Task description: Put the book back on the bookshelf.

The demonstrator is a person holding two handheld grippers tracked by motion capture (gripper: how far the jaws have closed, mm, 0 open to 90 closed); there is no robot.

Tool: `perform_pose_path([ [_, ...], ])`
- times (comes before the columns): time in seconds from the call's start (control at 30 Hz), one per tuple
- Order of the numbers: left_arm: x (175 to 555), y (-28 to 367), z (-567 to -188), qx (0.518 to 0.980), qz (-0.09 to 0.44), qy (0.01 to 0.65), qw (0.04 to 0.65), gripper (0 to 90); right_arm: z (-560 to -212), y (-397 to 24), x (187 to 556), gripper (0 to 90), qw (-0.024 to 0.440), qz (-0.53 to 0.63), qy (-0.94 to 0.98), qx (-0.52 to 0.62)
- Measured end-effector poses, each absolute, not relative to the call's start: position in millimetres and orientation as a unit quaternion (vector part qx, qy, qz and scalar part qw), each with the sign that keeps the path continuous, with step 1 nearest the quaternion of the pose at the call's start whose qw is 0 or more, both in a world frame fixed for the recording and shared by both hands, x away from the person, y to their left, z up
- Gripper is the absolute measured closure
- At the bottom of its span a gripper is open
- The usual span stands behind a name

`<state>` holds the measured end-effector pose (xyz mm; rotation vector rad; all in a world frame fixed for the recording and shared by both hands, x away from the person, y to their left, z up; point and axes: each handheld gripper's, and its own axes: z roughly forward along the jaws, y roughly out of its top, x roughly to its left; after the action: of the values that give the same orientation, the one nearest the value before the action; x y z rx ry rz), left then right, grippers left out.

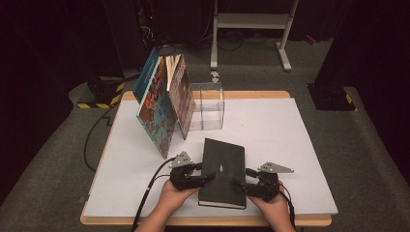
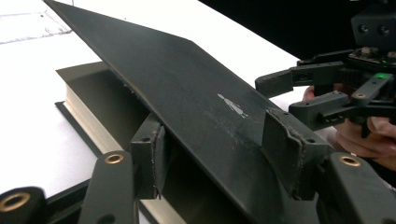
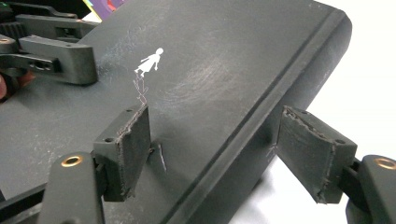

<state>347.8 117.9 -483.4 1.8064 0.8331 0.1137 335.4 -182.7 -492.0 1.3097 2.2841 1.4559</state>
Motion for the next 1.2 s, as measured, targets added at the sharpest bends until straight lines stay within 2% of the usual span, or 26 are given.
perform_pose_path([
  [0.43,343,120,-483,0.764,0.072,0.33,0.55,48.0,-493,-183,337,25.1,0.057,0.482,0.757,0.437],
  [0.8,334,118,-476,0.762,0.115,0.286,0.569,52.6,-496,-181,351,7.5,0.002,0.477,0.751,0.456],
  [1.2,319,115,-467,0.762,0.165,0.252,0.574,54.1,-500,-185,360,0.0,-0.057,0.485,0.742,0.46],
])
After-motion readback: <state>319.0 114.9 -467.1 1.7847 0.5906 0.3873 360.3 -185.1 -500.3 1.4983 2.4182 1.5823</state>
